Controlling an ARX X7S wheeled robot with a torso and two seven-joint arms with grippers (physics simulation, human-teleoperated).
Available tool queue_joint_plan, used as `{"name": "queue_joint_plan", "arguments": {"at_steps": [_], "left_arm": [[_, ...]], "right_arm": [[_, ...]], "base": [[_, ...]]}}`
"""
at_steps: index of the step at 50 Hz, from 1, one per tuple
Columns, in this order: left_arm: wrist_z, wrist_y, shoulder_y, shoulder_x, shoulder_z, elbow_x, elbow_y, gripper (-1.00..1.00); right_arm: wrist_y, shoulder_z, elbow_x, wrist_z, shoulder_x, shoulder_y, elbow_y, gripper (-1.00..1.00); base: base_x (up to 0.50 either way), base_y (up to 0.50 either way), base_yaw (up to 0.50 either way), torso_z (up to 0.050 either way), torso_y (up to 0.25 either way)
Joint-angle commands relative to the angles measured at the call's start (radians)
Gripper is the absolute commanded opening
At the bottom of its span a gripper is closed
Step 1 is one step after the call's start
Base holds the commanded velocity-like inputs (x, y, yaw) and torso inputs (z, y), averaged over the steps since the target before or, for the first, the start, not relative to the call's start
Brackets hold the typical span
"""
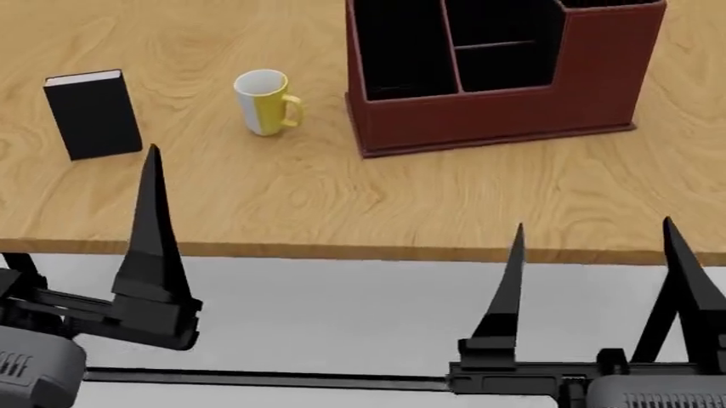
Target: Pick up the book and place it in the back compartment of the caddy.
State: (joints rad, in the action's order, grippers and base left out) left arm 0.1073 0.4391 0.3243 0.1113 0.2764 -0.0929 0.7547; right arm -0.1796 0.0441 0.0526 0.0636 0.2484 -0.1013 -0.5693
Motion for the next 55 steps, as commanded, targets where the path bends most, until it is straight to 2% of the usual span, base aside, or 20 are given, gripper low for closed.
{"name": "queue_joint_plan", "arguments": {"at_steps": [1, 19, 36, 55], "left_arm": [[0.003, 0.011, 0.023, -0.002, -0.022, 0.0, -0.007, 1.0], [0.035, 0.008, 0.028, 0.026, 0.011, -0.023, -0.008, 1.0], [0.045, 0.046, 0.046, 0.049, 0.056, -0.062, 0.024, 1.0], [0.059, 0.037, 0.049, 0.067, 0.081, -0.065, 0.013, 1.0]], "right_arm": [[0.0, 0.03, -0.051, -0.018, 0.009, 0.008, 0.012, 1.0], [-0.051, 0.016, -0.079, 0.015, 0.01, -0.008, -0.009, 1.0], [-0.034, 0.01, -0.045, 0.0, 0.024, -0.001, -0.031, 1.0], [-0.026, 0.009, -0.029, 0.001, 0.035, -0.001, -0.023, 1.0]], "base": [[0.5, 0.0, 0.0, 0.0, 0.0], [0.5, 0.0, 0.0, 0.0, 0.0], [0.5, -0.01, 0.0, 0.0, 0.001], [0.5, -0.18, 0.0, 0.0, 0.001]]}}
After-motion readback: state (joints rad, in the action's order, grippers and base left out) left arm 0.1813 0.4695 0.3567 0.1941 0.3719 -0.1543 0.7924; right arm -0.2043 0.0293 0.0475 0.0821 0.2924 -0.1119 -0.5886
